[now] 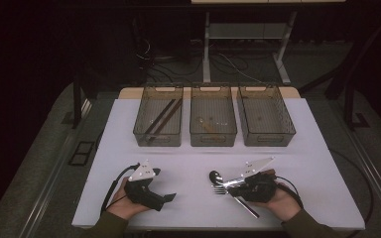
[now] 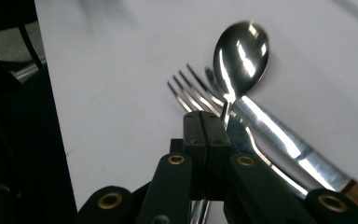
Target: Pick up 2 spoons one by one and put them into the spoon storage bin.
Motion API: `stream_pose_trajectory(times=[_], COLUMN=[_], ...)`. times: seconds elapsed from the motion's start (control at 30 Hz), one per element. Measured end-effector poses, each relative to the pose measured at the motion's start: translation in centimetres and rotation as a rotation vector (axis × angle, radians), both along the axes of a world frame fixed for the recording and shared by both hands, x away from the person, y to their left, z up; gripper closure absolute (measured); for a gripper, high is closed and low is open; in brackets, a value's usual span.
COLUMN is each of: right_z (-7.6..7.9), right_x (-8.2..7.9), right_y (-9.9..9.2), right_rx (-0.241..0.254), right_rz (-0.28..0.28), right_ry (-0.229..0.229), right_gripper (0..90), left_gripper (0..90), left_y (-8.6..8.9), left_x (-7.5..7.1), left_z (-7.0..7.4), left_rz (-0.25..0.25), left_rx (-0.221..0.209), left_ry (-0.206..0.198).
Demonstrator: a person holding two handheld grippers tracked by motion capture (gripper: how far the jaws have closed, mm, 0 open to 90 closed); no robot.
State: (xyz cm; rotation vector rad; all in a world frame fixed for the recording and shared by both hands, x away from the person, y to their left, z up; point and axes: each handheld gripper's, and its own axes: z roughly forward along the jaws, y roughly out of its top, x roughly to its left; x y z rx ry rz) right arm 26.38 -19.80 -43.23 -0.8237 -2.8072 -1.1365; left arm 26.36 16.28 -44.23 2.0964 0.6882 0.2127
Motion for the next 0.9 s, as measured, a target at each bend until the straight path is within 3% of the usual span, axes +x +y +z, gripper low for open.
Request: stream_pose_trajectory(times=[0.27,0.57,0.77,0.9], right_z=[-0.9,-0.8,-0.7,-0.2], right_x=[-0.6,-0.4,-0.1,0.1], right_y=[0.1,-0.4,-0.8,-0.9], right_rx=[-0.053,-0.103,-0.098,-0.051], right_rz=[0.003,-0.029,-0.033,-0.038], right_ry=[0.026,-0.012,-0.007,-0.019], right_gripper=[89.2,89.2,89.2,86.3], left_gripper=[0.0,0.0,0.0,0.0], left_y=[0.0,0.0,0.0,0.0], left_x=[0.0,0.0,0.0,0.0], left_z=[0.0,0.0,0.0,0.0], left_rz=[0.001,0.004,0.005,0.005], left_rx=[0.001,-0.001,-0.001,0.000], left_ry=[0.001,0.000,0.000,0.003])
